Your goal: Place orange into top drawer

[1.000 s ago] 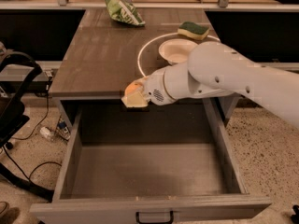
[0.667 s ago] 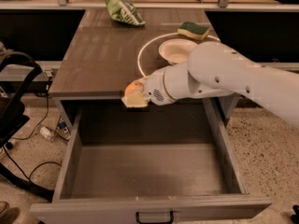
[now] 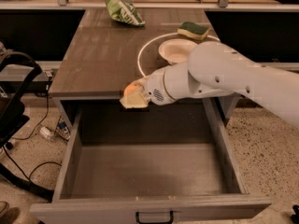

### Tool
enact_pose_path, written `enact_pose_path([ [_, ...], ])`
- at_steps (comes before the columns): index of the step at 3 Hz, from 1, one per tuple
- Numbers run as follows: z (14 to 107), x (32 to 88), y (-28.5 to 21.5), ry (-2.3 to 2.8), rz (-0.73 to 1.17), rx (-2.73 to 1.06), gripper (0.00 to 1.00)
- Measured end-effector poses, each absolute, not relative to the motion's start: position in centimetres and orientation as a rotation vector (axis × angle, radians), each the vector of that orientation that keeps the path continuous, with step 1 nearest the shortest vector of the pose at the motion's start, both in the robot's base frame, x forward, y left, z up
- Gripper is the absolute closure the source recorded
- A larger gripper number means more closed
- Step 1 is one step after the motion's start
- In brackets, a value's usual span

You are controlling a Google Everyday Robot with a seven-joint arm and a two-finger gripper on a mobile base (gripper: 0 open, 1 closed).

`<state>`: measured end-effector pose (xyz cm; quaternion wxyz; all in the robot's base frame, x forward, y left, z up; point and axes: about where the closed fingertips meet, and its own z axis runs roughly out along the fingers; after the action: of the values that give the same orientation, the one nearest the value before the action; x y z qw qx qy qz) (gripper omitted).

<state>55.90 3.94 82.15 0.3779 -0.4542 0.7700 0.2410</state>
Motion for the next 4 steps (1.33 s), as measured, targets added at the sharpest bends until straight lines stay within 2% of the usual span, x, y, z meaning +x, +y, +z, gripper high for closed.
enact_pose_path([
  [1,82.19,55.9,3.94,1.968,0.616,-1.161,0.19],
  [2,82.48,55.9,3.94,1.968,0.615,-1.162,0.5],
  [3,82.48,55.9,3.94,1.968,0.615,-1.162,0.73],
  [4,82.56,55.84,4.03,1.966,0.615,-1.164,0.76],
])
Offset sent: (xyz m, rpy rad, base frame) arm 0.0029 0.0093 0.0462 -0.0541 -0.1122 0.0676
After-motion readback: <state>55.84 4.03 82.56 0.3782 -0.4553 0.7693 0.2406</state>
